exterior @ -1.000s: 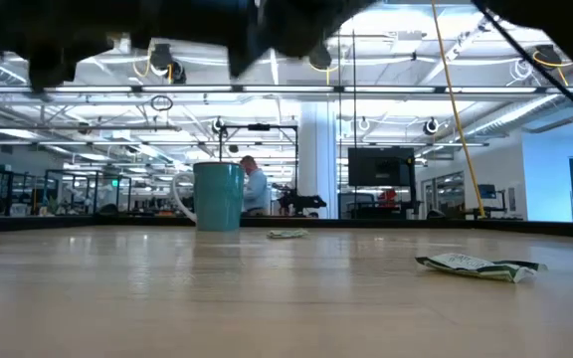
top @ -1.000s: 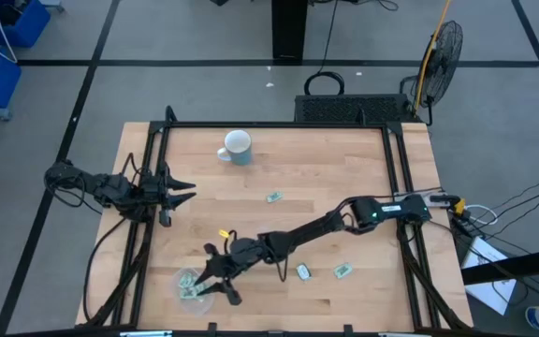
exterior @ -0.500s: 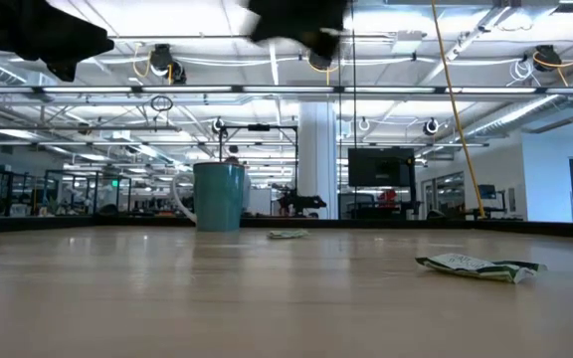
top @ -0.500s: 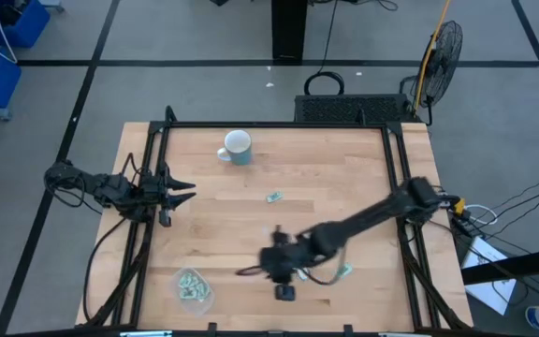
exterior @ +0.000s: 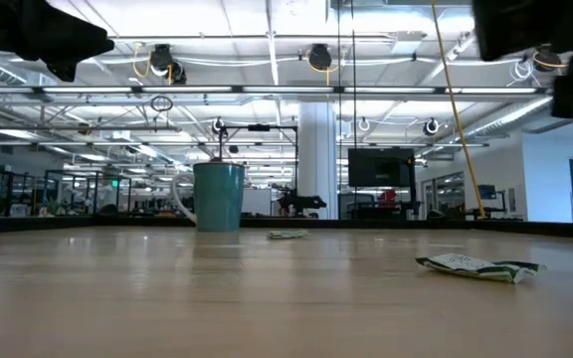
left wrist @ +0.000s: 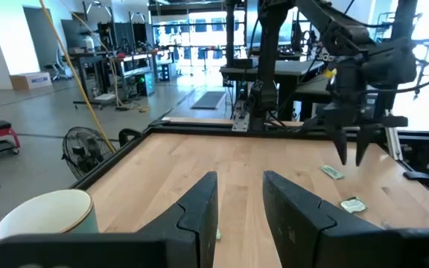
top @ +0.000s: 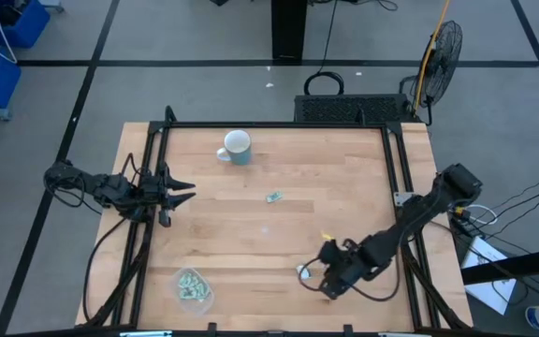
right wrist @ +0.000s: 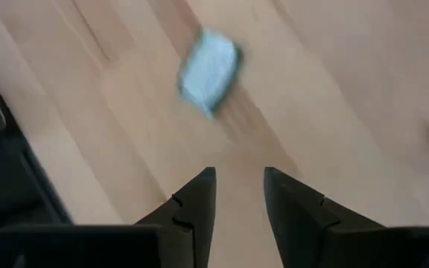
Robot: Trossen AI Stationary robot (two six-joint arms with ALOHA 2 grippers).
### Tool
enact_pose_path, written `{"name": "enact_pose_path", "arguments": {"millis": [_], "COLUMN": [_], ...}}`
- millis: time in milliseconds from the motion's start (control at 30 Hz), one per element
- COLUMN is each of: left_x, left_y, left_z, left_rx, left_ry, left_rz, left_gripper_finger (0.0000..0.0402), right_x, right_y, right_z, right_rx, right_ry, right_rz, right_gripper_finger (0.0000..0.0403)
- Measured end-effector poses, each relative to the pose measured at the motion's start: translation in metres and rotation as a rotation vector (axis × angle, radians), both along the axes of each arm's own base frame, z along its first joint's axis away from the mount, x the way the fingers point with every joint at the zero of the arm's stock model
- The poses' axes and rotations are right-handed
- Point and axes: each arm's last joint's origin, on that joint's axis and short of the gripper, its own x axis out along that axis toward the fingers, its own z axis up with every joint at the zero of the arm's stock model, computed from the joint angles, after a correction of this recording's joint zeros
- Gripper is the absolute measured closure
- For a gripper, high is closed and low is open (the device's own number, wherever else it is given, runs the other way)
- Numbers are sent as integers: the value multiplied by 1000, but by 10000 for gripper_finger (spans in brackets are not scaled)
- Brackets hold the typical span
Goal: Pick and place Stevia / Truvia into bins
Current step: Put the stevia packet into the transparent container
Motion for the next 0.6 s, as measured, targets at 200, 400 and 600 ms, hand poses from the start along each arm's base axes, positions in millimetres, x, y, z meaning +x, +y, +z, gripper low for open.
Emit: {"name": "enact_pose_path", "arguments": {"millis": [200,400,600], "left_x": [0,0,0], "left_y": [0,0,0], "left_z": [0,0,0], "left_rx": [0,0,0], "left_ry": [1,1,0], "left_rz": [0,-1,0], "left_gripper_finger": [289,289,289], "right_x": [-26,-38,-44], "right_y": [-12,-16,-21], "right_z": [-12,-28,-42], "right_rx": [-72,-145,-159], "right_ry": [161,190,200], "right_rz": [-20,136,160], "right_gripper_finger": [295,294,293]}}
